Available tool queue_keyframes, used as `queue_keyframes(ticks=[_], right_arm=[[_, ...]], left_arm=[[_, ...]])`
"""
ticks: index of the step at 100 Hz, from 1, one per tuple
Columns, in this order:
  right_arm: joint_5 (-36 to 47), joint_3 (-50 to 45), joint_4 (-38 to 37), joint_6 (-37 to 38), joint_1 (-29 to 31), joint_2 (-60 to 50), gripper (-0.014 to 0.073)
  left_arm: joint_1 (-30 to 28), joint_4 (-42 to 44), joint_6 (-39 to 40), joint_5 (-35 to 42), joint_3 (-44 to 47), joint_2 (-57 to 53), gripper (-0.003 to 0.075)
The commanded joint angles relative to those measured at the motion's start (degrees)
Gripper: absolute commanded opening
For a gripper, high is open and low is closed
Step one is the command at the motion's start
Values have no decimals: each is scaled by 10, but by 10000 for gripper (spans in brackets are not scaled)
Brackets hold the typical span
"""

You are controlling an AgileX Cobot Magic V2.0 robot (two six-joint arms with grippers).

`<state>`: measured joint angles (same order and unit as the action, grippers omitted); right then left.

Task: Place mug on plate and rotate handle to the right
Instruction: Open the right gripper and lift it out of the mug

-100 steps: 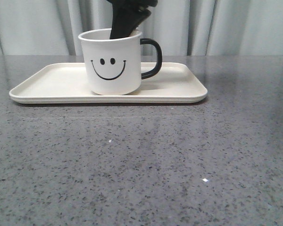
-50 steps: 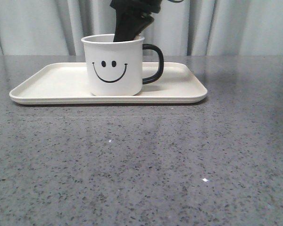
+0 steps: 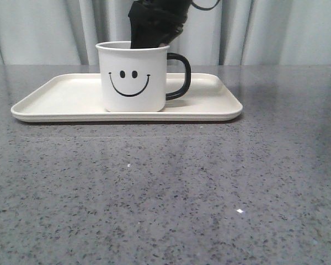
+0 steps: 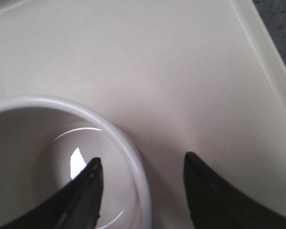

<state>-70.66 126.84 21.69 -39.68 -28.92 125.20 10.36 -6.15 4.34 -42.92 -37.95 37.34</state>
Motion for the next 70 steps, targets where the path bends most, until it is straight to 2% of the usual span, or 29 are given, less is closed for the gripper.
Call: queue_keyframes(ticks=[1,9,48,70], right_arm=[[34,13,10,13,3,-38,536],[45,13,2,18,3,-45,568],[54,13,-2,85,18,-145,566],[51,12,-50,111,18,-241,566]], left_arm=[[-1,-5,1,39,-15,-1,365],[-1,-5,1,39,-15,-1,365],[-1,-5,1,39,-15,-1,365],[-1,-5,1,39,-15,-1,365]])
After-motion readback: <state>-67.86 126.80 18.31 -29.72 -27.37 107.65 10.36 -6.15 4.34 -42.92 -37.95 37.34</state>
